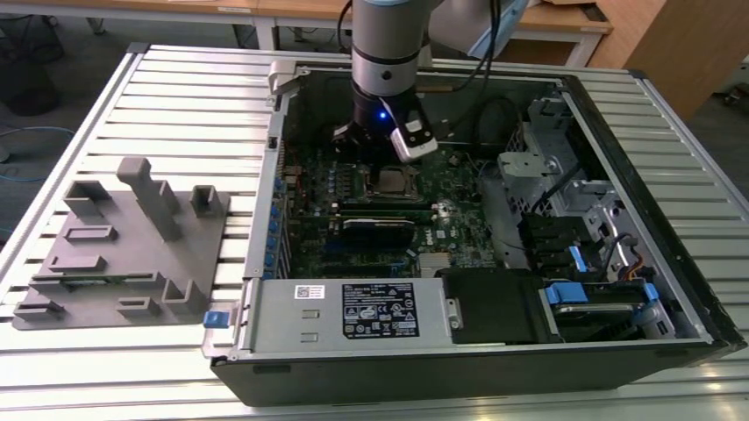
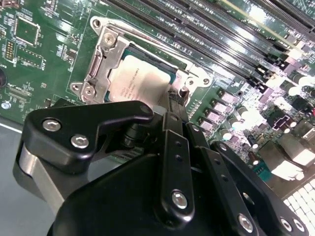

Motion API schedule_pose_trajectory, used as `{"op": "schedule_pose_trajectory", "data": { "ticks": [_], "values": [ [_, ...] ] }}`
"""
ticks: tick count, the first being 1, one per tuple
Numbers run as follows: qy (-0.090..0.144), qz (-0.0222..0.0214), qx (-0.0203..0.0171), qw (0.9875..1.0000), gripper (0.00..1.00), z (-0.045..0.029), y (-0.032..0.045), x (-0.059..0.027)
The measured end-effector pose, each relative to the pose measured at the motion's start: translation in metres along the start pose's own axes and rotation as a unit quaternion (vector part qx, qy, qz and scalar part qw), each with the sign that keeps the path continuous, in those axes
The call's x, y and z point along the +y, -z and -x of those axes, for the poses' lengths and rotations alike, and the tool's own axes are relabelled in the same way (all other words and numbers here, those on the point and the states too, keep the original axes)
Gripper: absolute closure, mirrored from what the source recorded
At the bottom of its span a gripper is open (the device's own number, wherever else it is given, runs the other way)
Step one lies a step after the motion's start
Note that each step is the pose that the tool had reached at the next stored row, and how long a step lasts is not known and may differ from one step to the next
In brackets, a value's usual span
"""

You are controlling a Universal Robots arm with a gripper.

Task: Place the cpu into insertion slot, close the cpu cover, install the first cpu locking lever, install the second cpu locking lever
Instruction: 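Close the cpu cover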

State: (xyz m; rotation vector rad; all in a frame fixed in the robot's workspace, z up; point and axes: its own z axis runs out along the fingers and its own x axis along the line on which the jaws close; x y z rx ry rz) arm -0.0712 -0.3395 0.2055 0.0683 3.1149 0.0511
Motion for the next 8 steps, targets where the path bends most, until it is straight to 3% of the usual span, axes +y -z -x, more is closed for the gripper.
{"op": "schedule_pose_trajectory", "data": {
  "ticks": [8],
  "values": [
    [0.000, 0.0000, 0.0000, 1.0000, 0.89, -0.0002, -0.0022, 0.0000]
  ]
}}
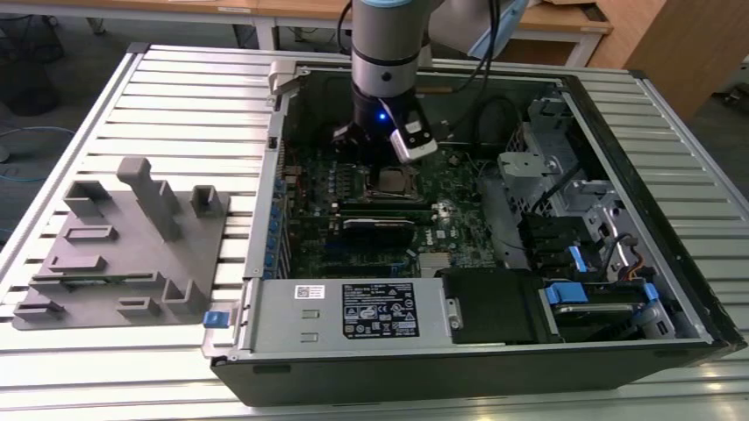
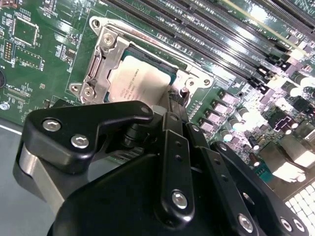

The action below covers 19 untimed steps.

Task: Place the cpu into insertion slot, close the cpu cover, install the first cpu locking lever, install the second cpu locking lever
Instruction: 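Close the cpu cover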

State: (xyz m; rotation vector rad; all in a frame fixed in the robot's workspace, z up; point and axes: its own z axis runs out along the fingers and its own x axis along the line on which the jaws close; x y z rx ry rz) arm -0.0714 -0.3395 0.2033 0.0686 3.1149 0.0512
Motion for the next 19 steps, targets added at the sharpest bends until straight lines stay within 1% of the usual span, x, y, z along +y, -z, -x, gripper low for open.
{"op": "schedule_pose_trajectory", "data": {
  "ticks": [2, 7, 9, 11, 15, 19],
  "values": [
    [0.000, 0.0000, 0.0000, 1.0000, 0.89, -0.0001, -0.0016, -0.0001],
    [0.000, -0.0001, 0.0000, 1.0000, 0.89, -0.0003, -0.0019, -0.0001],
    [0.000, 0.0000, -0.0002, 1.0000, 0.89, -0.0015, -0.0025, -0.0002],
    [0.000, 0.0000, -0.0011, 1.0000, 0.89, -0.0034, -0.0026, -0.0002],
    [0.000, 0.0001, -0.0019, 1.0000, 0.89, -0.0041, -0.0027, -0.0003],
    [0.000, -0.0001, -0.0036, 1.0000, 0.89, -0.0056, -0.0042, -0.0005]
  ]
}}
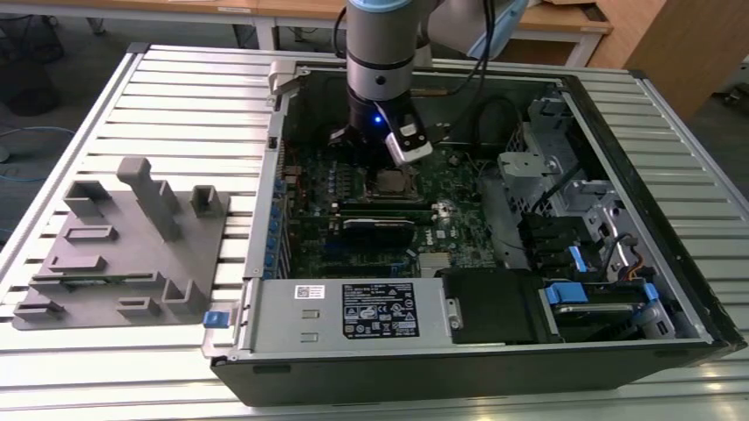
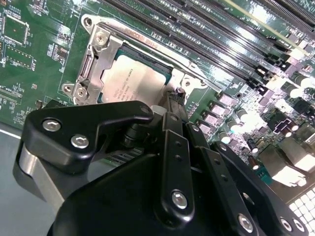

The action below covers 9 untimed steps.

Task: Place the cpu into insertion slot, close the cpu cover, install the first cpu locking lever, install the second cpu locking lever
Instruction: 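Close the cpu cover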

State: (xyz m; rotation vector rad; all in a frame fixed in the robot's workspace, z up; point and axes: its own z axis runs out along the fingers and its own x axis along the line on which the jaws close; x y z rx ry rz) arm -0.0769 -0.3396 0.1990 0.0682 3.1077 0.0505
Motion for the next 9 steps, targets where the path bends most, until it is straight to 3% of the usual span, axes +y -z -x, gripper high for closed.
{"op": "schedule_pose_trajectory", "data": {
  "ticks": [9],
  "values": [
    [0.000, 0.0001, -0.0002, 1.0000, 0.89, -0.0002, -0.0006, 0.0000]
  ]
}}
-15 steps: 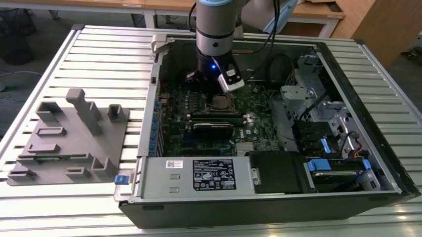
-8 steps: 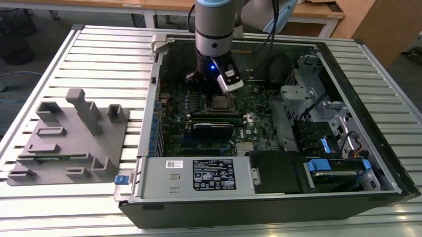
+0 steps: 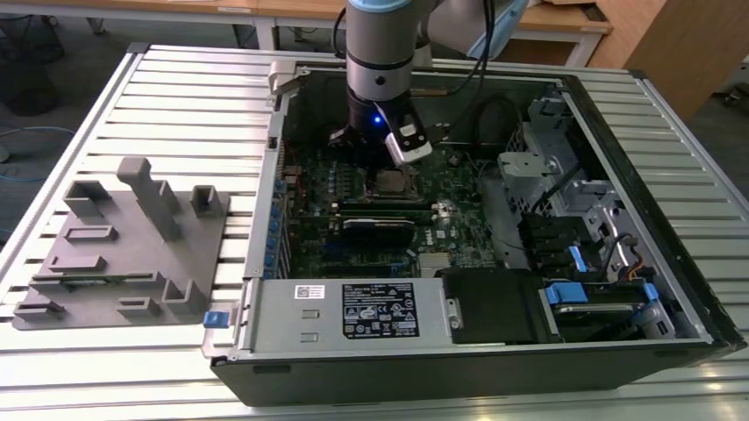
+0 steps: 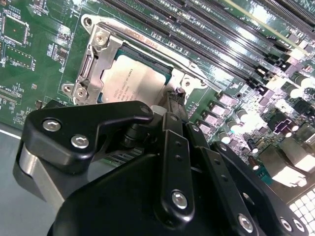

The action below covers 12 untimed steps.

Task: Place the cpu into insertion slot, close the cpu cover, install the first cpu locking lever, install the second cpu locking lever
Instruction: 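Close the cpu cover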

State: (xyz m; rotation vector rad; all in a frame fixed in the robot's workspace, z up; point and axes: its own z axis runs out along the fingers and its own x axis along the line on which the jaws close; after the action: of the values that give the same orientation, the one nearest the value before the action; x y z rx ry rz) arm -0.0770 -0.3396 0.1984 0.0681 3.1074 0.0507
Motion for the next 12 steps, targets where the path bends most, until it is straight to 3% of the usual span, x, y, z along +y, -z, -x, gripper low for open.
{"op": "schedule_pose_trajectory", "data": {
  "ticks": [12],
  "values": [
    [0.000, 0.0003, -0.0002, 1.0000, 0.89, 0.0001, 0.0027, 0.0002]
  ]
}}
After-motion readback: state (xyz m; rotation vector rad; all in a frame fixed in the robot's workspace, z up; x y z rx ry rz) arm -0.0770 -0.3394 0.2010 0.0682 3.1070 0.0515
